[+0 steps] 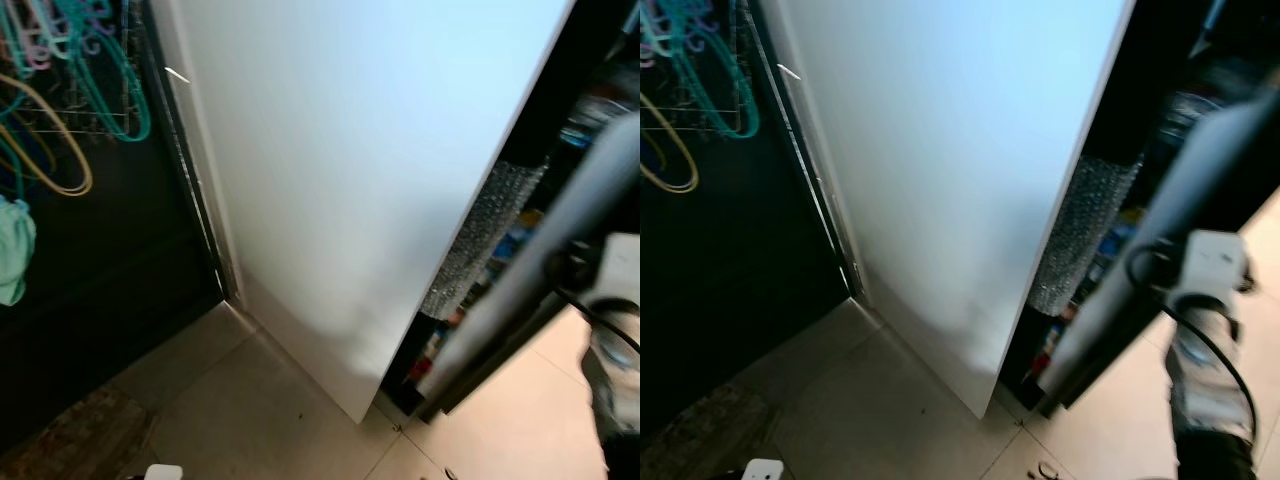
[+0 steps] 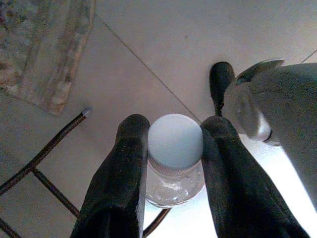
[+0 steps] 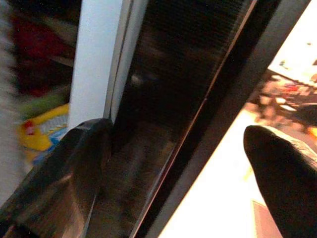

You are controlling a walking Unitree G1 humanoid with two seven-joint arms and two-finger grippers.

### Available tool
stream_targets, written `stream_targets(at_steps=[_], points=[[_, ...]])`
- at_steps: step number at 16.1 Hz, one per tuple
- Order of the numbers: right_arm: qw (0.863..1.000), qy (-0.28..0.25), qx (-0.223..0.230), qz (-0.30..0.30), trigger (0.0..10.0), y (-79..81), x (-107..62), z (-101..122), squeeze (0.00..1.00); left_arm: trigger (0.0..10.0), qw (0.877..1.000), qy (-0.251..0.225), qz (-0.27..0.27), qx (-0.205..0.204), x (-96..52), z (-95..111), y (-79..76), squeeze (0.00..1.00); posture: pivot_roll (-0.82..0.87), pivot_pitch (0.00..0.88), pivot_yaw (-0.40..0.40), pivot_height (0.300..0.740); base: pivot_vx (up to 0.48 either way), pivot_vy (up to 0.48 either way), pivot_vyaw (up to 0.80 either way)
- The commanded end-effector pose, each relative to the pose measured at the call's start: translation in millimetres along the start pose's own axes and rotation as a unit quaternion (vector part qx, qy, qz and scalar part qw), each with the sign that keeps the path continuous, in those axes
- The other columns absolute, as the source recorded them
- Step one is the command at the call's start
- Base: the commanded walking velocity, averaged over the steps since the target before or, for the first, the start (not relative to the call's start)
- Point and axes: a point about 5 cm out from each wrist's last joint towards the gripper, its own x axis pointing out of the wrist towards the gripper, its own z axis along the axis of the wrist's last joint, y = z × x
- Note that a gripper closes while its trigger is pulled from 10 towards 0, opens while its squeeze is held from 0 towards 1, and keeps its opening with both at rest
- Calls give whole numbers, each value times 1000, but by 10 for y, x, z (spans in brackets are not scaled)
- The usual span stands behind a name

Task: Restocking fridge

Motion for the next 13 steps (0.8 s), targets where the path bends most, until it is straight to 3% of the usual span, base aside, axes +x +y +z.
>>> stream_targets(at_steps=[1, 3, 9, 11, 13], points=[[995, 67, -15, -66, 10000, -292, -32, -286, 0, 10000, 1000, 8, -2, 14, -9, -61, -21, 0, 35, 101, -54, 740, 0, 0, 0], [989, 112, -19, -94, 10000, -399, -124, -559, 0, 10000, 1000, 8, -1, 14, -9, -52, 11, 0, 36, 98, -55, 740, 0, 0, 0], [967, 203, -13, -155, 10000, -593, -354, -1040, 0, 10000, 1000, 10, -1, 16, -16, -90, 0, 0, 37, 101, -57, 740, 0, 0, 0], [964, 232, -10, -130, 10000, -539, -415, -1191, 0, 10000, 1000, 11, -4, 18, -17, -100, -25, 0, 37, 102, -56, 740, 0, 0, 0], [954, 291, 11, -66, 10000, -368, -551, -1451, 0, 10000, 1000, 13, -8, 20, -19, -123, -74, 0, 32, 102, -56, 740, 0, 0, 0]])
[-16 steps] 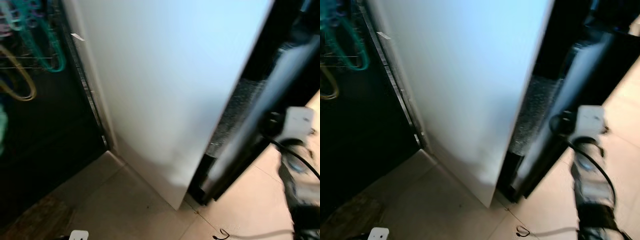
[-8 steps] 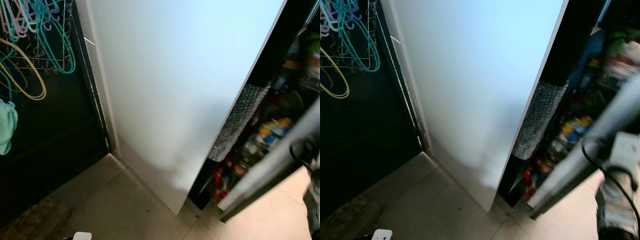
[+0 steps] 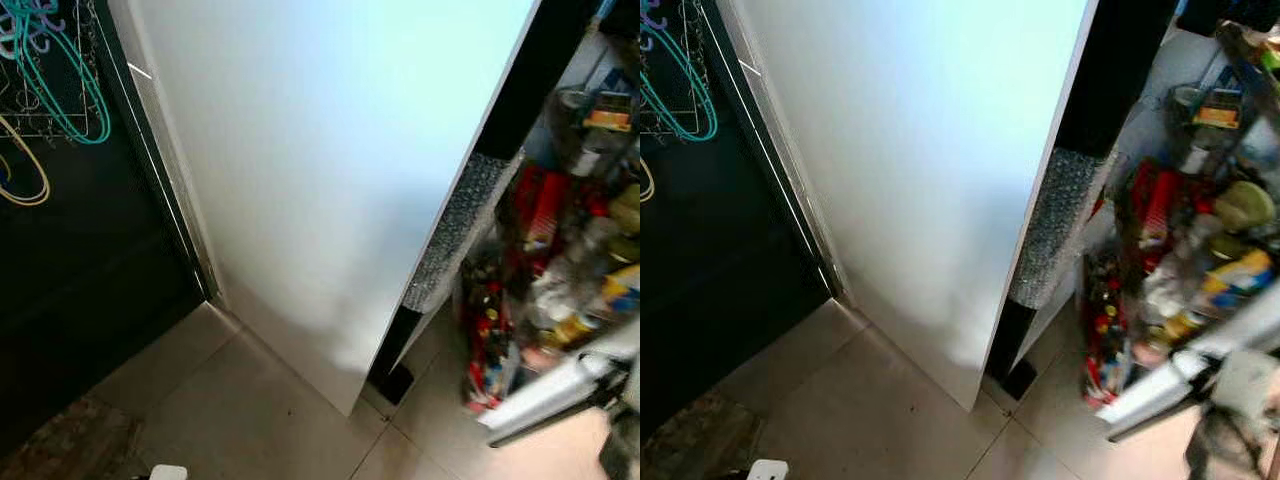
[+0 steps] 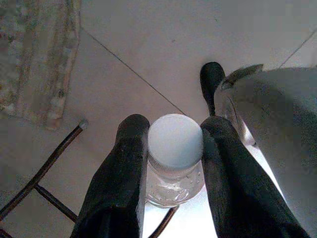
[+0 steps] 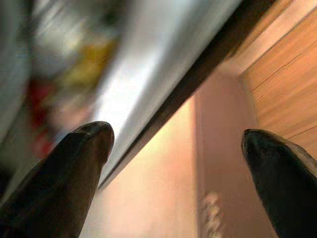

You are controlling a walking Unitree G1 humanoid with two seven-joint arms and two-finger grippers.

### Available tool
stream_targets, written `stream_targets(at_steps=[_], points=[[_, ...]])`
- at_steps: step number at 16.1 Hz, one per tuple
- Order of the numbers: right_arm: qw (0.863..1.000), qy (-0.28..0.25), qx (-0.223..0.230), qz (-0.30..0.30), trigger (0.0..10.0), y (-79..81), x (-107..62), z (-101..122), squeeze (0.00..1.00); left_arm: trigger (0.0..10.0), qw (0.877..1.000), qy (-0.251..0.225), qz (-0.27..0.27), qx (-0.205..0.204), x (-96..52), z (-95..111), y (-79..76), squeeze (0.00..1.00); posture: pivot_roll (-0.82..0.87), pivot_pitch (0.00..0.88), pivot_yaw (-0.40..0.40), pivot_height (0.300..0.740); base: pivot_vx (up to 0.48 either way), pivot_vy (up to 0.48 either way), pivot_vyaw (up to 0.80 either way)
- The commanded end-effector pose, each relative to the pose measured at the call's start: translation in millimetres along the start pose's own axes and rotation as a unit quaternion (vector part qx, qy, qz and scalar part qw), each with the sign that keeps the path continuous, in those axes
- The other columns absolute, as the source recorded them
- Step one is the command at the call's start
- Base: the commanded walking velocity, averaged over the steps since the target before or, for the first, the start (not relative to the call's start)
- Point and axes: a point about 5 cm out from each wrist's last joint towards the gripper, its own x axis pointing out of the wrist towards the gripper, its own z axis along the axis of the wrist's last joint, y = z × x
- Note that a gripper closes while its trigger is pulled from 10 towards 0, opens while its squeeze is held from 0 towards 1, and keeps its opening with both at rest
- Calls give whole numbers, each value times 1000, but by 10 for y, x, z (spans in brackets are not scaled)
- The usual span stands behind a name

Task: Restocking fridge

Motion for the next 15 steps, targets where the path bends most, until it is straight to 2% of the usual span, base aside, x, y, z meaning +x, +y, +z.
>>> stream_targets(at_steps=[1, 2, 3, 5, 6, 7, 8, 10, 13, 15], points=[[997, 47, -15, 59, 10000, 136, -46, -264, 0, 10000, 1000, 15, -3, 7, -18, -110, -44, 0, 35, 106, -56, 740, 0, 0, 0], [990, 70, -42, 115, 10000, 271, -107, -423, 0, 10000, 1000, 15, 0, 3, -15, -98, -40, 0, 37, 106, -56, 740, 0, 0, 0], [982, 82, -64, 158, 10000, 384, -171, -543, 0, 10000, 1000, 11, 4, 2, -6, -36, 39, 0, 37, 107, -54, 740, 0, 0, 0], [964, 131, -105, 205, 10000, 524, -309, -820, 0, 10000, 1000, 12, 6, 6, -2, 16, 135, 0, 33, 110, -51, 740, 0, 0, 0], [962, 137, -112, 207, 10000, 536, -328, -856, 0, 10000, 1000, 12, 5, 8, -2, 15, 136, 0, 30, 111, -50, 740, 0, 0, 0], [947, 147, -164, 232, 10000, 610, -410, -979, 0, 10000, 1000, 15, 2, 16, -3, 13, 136, 0, 34, 110, -53, 740, 0, 0, 0], [936, 159, -190, 249, 10000, 684, -505, -1109, 0, 10000, 1000, 16, 0, 19, -2, 11, 132, 0, 61, 112, -57, 740, 0, 0, 0], [938, 180, -151, 255, 10000, 828, -628, -1225, 0, 10000, 1000, 14, 1, 11, 0, 29, 144, 0, 67, 117, -59, 740, 0, 0, 0], [924, 190, -163, 288, 10000, 999, -785, -1346, 0, 10000, 1000, 20, 0, 4, -5, 0, 152, 0, 69, 121, -64, 740, 0, 0, 0], [918, 190, -173, 303, 10000, 1041, -822, -1368, 0, 10000, 1000, 21, -2, 4, -6, -8, 143, 0, 82, 113, -69, 740, 0, 0, 0]])
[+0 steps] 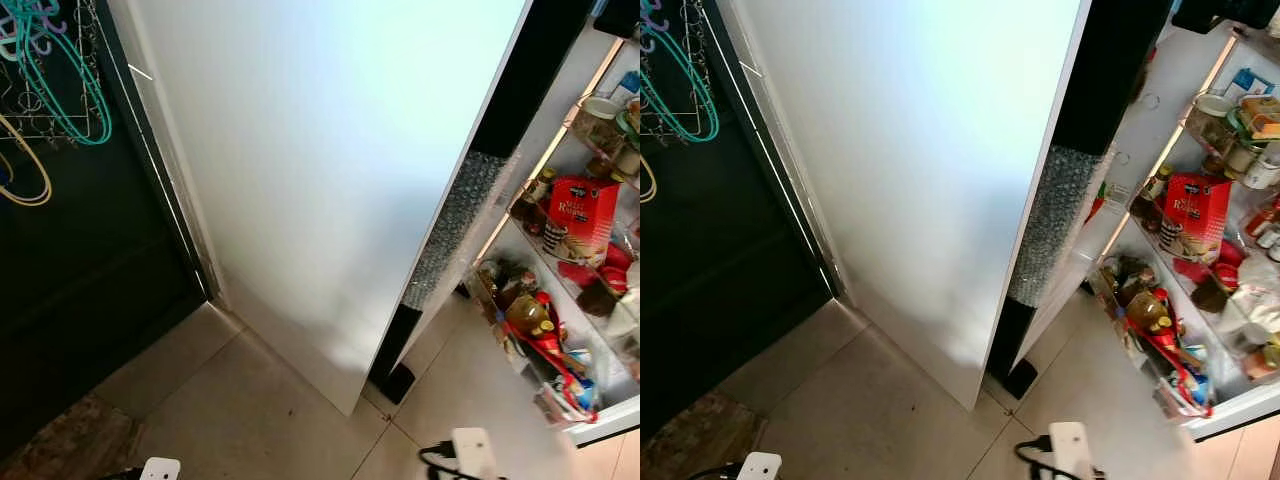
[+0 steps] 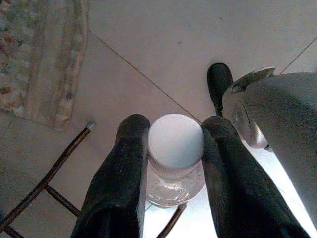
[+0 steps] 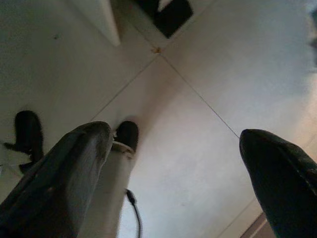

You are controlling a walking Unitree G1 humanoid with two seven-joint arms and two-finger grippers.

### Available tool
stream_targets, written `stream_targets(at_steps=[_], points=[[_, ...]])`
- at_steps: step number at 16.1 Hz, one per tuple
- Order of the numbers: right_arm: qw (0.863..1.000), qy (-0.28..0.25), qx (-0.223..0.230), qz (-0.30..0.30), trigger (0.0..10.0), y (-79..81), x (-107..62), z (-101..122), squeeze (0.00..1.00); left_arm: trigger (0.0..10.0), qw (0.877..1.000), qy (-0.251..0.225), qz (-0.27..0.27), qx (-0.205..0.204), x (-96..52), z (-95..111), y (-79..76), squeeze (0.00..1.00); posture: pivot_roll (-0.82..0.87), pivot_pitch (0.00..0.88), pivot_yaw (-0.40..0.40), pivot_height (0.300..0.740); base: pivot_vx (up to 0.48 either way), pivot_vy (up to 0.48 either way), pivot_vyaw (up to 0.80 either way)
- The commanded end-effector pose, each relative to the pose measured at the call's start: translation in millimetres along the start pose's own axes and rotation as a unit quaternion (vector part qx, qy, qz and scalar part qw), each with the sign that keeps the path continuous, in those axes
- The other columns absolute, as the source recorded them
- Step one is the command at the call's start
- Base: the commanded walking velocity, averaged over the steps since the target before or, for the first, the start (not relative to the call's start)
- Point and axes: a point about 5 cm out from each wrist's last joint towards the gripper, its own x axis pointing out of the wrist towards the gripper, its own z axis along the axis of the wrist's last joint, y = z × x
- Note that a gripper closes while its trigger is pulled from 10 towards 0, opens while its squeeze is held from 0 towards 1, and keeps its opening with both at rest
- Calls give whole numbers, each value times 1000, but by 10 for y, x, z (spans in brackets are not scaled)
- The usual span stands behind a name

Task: Restocking fridge

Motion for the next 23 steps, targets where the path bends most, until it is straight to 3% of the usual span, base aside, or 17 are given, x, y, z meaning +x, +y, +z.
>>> stream_targets(at_steps=[1, 3, 7, 12, 14, 16, 19, 23], points=[[1000, 9, 8, -3, 10000, -20, -11, -69, 0, 10000, 1000, 21, -8, 3, -15, -109, -15, 0, 89, 111, -68, 740, 0, 0, 0], [1000, 10, 27, -11, 10000, -23, -8, -63, 0, 10000, 1000, 22, -13, 13, -16, -119, -25, 0, 98, 107, -53, 740, 0, 0, 0], [999, 13, 33, -3, 10000, 123, -1, -80, 0, 10000, 999, 24, -12, 29, -25, -141, 16, 0, 81, 85, -36, 740, 0, 0, 0], [999, 14, 46, -22, 10000, -33, 7, -2, 0, 10000, 999, 19, -18, 25, -11, -103, -61, 0, 83, 75, -45, 740, 0, -250, 0], [999, 20, 34, -17, 10000, -1, 10, -7, 0, 10000, 999, 25, -23, 24, -17, -140, -81, 0, 92, 72, -51, 740, 0, -323, 0], [999, 34, -9, -1, 10000, 19, 12, -20, 0, 10000, 999, 29, -21, 16, -23, -170, -68, 0, 100, 70, -61, 740, 0, -369, 0], [999, 35, -7, -3, 10000, 13, 15, -1, 0, 10000, 999, 29, -20, 14, -24, -169, -49, 0, 92, 83, -64, 740, 0, -369, 758], [999, 31, 26, -2, 10000, -3, 13, -2, 0, 10000, 999, 26, -21, 11, -15, -130, -57, 0, 84, 107, -65, 740, 0, -410, 0]])
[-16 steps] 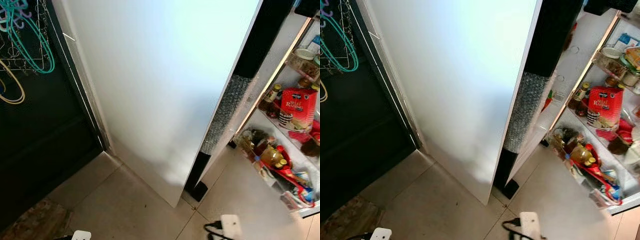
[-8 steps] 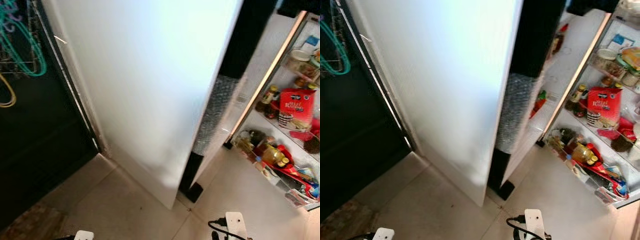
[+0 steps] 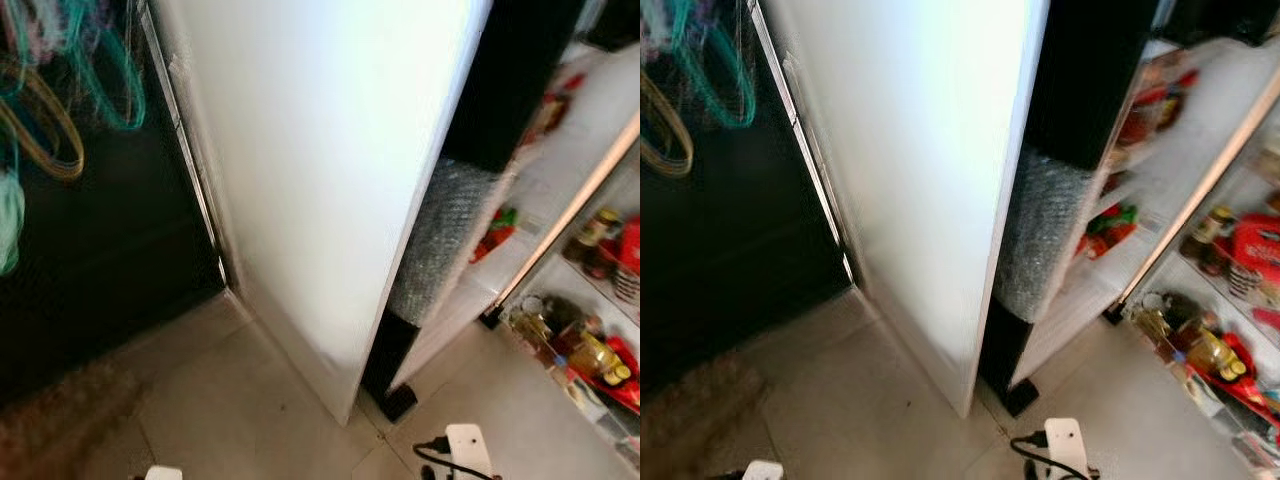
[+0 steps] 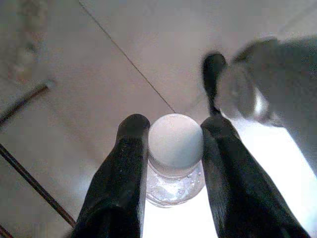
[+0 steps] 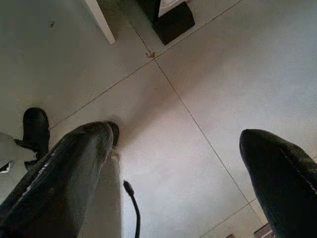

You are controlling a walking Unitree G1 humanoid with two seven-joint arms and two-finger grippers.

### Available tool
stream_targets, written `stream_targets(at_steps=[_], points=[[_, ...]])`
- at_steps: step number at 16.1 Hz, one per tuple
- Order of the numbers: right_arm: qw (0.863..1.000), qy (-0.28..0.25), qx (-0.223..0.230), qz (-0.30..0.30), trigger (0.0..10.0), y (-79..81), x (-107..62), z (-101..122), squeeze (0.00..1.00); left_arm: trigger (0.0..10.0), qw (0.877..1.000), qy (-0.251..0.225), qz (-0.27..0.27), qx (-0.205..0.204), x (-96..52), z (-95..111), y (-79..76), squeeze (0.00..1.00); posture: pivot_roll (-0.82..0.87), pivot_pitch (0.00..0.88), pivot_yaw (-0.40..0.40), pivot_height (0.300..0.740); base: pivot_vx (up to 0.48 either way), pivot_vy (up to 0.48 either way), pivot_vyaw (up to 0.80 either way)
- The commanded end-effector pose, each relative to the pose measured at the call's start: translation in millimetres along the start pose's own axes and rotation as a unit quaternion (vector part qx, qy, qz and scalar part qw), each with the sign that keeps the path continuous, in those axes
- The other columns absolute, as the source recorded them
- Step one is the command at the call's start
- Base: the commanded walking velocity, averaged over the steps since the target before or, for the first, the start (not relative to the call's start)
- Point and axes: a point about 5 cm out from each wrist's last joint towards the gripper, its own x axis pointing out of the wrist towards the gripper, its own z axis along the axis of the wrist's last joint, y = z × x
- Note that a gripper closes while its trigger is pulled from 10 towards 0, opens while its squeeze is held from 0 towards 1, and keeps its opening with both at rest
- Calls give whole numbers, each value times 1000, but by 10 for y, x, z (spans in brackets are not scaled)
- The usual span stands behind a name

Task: Restocking fridge

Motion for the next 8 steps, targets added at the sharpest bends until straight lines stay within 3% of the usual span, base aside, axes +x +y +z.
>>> stream_targets(at_steps=[1, 8], points=[[1000, 8, 8, -6, 10000, -50, -7, -37, 0, 10000, 1000, 3, -4, 1, 4, -3, -32, 0, 82, 109, -65, 740, 0, -416, 0], [1000, 13, -4, 4, 10000, -39, -3, -19, 0, 10000, 1000, 7, -5, 3, 5, -8, -35, 0, 68, 121, -53, 740, 0, -420, 0]])
